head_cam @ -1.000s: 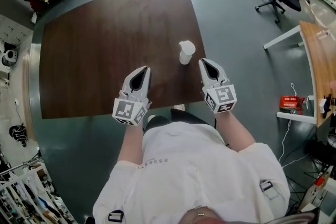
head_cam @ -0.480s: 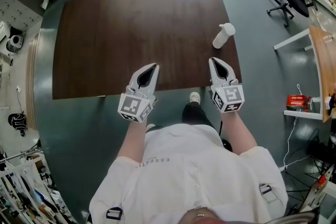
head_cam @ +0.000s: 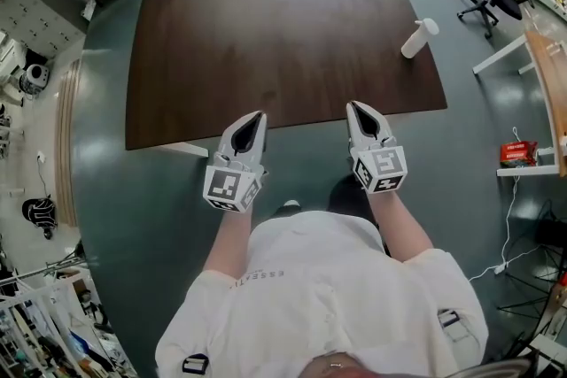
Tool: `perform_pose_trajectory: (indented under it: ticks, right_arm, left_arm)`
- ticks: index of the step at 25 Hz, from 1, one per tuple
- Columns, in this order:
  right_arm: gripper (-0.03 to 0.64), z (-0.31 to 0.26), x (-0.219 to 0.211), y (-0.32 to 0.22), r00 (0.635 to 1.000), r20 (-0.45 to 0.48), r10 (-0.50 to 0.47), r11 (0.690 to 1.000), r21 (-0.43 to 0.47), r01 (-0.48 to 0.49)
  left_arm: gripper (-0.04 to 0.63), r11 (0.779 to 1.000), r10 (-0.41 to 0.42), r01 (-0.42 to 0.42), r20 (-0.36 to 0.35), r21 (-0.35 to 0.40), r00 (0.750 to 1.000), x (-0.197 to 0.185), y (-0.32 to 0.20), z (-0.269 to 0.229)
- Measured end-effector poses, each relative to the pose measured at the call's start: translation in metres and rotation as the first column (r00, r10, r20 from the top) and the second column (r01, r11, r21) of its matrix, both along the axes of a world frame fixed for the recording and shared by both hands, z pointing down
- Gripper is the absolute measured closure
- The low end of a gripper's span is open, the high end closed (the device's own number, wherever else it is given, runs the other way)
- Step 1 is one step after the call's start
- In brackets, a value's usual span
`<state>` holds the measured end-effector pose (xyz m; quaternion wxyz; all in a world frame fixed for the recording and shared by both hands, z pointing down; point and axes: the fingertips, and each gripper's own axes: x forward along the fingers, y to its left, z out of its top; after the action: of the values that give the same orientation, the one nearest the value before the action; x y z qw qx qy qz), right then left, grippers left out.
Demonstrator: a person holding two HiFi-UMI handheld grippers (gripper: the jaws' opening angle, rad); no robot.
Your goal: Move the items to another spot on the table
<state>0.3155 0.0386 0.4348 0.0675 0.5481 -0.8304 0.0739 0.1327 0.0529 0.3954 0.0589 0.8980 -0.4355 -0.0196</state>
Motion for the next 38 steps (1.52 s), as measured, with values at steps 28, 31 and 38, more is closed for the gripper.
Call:
perform_pose_trajectory:
  ticks: [28,31,38]
  right_arm:
    - [0.629,-0.016,-0.074,0.067,0.994,-0.07,-0.078,0.997,-0.016,0.077]
    - [0.629,-0.017,-0.073,0.066,0.994,-0.079,-0.081,0.997,-0.01,0.08]
    - [0.627,-0.016,-0.078,0.07,0.991,-0.096,-0.098,0.995,-0.014,0.097]
  left_arm:
    - [0.588,1.0,-0.028,0.028,-0.015,-0.011,1.0,-0.045,0.058,-0.009]
    - [0.588,1.0,-0.023,0.023,-0.014,-0.009,1.0,-0.043,0.058,-0.01]
    - [0.588,1.0,0.0,0.0,-0.01,-0.014,1.0,-0.044,0.061,-0.009]
